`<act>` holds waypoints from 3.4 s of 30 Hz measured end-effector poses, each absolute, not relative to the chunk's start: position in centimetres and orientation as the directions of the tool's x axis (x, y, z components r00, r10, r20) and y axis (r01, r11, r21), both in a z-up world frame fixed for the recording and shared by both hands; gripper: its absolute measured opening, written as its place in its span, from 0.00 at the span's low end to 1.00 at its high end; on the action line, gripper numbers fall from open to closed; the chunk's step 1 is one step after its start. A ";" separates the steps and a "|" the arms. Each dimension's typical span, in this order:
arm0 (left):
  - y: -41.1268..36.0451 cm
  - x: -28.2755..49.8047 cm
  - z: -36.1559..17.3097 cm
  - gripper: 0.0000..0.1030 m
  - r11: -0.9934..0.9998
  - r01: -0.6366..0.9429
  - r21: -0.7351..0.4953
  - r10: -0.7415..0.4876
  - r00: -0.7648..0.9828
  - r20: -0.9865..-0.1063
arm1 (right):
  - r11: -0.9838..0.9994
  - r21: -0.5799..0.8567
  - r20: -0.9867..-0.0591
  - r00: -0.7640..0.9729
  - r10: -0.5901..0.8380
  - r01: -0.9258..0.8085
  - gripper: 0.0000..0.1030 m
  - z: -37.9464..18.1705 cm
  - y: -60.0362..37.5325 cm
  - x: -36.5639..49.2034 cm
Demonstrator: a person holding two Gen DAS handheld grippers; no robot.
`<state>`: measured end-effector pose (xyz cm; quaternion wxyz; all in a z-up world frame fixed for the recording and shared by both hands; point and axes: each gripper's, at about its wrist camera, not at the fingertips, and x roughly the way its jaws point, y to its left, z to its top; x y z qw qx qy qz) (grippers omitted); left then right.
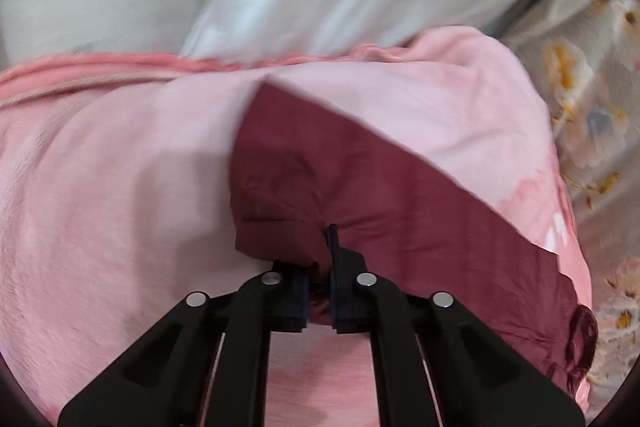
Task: Fold large clothes
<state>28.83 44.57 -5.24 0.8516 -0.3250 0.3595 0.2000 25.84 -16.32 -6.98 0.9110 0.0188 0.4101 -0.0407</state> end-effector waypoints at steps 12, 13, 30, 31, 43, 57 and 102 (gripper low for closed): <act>17.5 30.2 11.0 0.02 0.954 0.061 -0.295 -0.199 0.863 -0.465 | 0.994 0.049 -0.745 0.666 -0.028 0.098 0.09 -7.0 -16.9 25.8; 14.7 30.3 11.2 0.02 0.949 0.118 -0.294 -0.249 0.850 -0.463 | 0.993 0.067 -0.743 0.670 -0.017 0.100 0.09 -7.0 -17.1 25.7; 1.7 28.7 1.3 0.78 0.771 0.278 -0.572 -0.596 0.630 -0.498 | 0.931 0.356 -0.579 0.802 0.147 0.086 0.71 -2.8 -23.2 18.9; 3.6 28.8 1.4 0.78 0.777 0.242 -0.581 -0.575 0.649 -0.499 | 0.925 0.372 -0.577 0.800 0.164 0.079 0.71 -2.7 -23.2 19.3; 16.6 31.0 -3.2 0.73 0.712 -0.040 -0.701 -0.501 0.671 -0.547 | 0.852 0.507 -0.631 0.729 0.265 0.129 0.04 -3.2 -22.7 27.7; 13.3 36.4 -6.0 0.61 0.723 -0.114 -0.682 -0.494 0.605 -0.625 | 0.933 0.295 -0.568 0.823 -0.001 0.205 0.04 5.0 -30.6 25.5; 1.9 37.8 0.7 0.14 0.956 0.142 -0.256 -0.286 0.630 -0.722 | 0.950 0.295 -0.670 0.731 0.131 0.100 0.13 1.9 -24.2 30.6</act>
